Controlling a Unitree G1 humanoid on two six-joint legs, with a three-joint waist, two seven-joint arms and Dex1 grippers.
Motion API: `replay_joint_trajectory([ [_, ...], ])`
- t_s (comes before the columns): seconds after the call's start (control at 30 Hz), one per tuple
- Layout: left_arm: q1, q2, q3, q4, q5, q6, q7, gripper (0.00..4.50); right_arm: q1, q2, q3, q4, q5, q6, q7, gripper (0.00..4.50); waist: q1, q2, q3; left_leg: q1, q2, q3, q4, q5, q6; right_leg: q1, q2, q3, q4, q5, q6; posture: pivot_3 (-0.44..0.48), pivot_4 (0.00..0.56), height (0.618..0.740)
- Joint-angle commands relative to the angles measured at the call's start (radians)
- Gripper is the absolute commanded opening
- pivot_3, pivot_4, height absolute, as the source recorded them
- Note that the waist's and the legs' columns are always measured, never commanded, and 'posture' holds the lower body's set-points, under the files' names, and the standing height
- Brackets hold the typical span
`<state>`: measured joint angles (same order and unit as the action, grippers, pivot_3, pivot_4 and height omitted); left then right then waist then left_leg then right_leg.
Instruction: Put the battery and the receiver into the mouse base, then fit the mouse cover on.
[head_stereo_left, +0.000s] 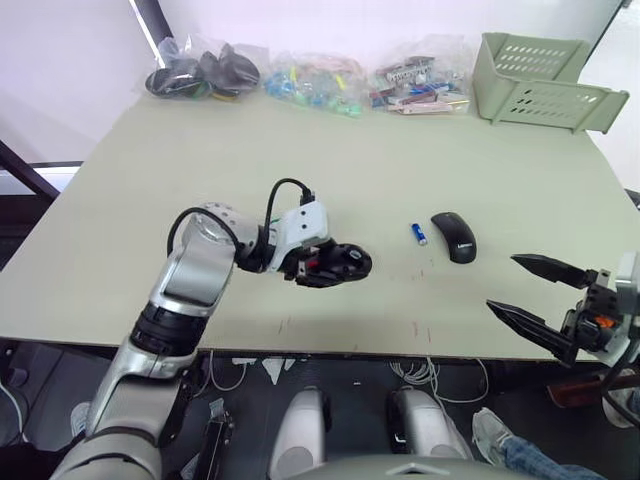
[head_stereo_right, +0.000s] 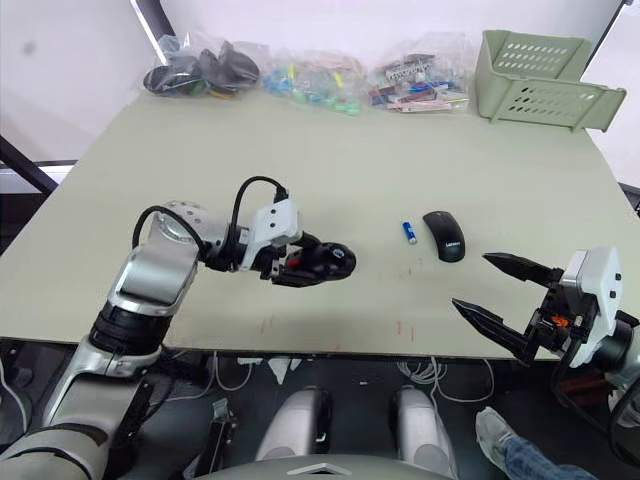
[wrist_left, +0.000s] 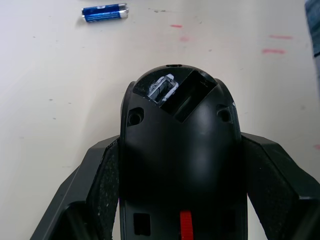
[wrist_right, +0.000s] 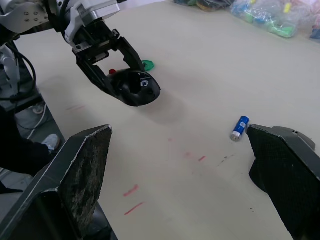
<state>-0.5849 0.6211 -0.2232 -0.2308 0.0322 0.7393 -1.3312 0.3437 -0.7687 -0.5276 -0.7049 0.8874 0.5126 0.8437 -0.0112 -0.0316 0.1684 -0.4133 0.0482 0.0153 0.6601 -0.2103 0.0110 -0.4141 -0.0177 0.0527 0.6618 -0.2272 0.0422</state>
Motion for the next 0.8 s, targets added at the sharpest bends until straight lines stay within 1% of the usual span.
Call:
replay_joint_trajectory([
  [0.03, 0.02, 0.021, -0.02, -0.067, -0.026, 0.011, 0.05, 3.22, -0.017, -0.021, -0.006, -0.002, 0.005, -0.004, 0.015, 4.5, -0.001, 0.0, 0.0, 0.0, 0.0, 0.0, 0.001, 0.0, 0.0, 0.0, 0.0, 0.001, 0.0, 0.0, 0.0, 0.0, 0.15, 0.74],
  [0.2, 0.011, 0.029, -0.063, 0.002, -0.021, -0.065, 0.104, 3.22, -0.031, -0.034, 0.002, 0.011, 0.0, 0.002, 0.026, 4.5, -0.001, 0.0, 0.0, -0.001, 0.0, 0.0, 0.001, 0.0, 0.0, 0.0, 0.0, 0.0, 0.0, 0.0, 0.0, 0.0, 0.15, 0.74],
  [0.4, 0.012, 0.02, -0.095, 0.006, -0.057, -0.068, 0.123, 3.22, -0.034, -0.031, 0.006, 0.003, 0.0, 0.007, 0.019, 4.5, 0.0, 0.0, 0.0, -0.002, 0.0, 0.0, 0.0, 0.0, 0.0, 0.0, 0.0, 0.0, -0.001, 0.0, 0.0, 0.0, 0.15, 0.74],
  [0.57, 0.041, 0.024, -0.115, 0.015, -0.069, -0.09, 0.128, 3.22, 0.0, -0.026, -0.001, -0.024, 0.002, 0.01, 0.014, 4.5, -0.001, 0.0, 0.0, -0.001, 0.0, 0.0, 0.0, 0.0, 0.0, 0.0, 0.0, 0.0, -0.001, 0.0, 0.0, 0.0, 0.15, 0.74],
  [0.7, 0.058, 0.026, -0.161, 0.105, -0.03, -0.183, 0.152, 3.22, -0.041, -0.017, 0.063, -0.047, -0.011, 0.026, -0.054, 4.5, -0.003, 0.0, 0.0, -0.001, 0.0, 0.0, 0.0, 0.0, 0.0, 0.0, 0.0, 0.001, -0.001, 0.0, 0.0, 0.0, 0.15, 0.74],
  [0.8, 0.058, 0.025, -0.167, 0.11, -0.039, -0.182, 0.153, 3.22, -0.096, -0.005, 0.162, -0.061, -0.09, 0.036, -0.135, 4.5, -0.002, 0.0, 0.0, -0.001, 0.0, 0.0, 0.0, 0.0, 0.0, 0.0, 0.0, 0.0, -0.001, 0.0, 0.0, 0.0, 0.15, 0.74],
])
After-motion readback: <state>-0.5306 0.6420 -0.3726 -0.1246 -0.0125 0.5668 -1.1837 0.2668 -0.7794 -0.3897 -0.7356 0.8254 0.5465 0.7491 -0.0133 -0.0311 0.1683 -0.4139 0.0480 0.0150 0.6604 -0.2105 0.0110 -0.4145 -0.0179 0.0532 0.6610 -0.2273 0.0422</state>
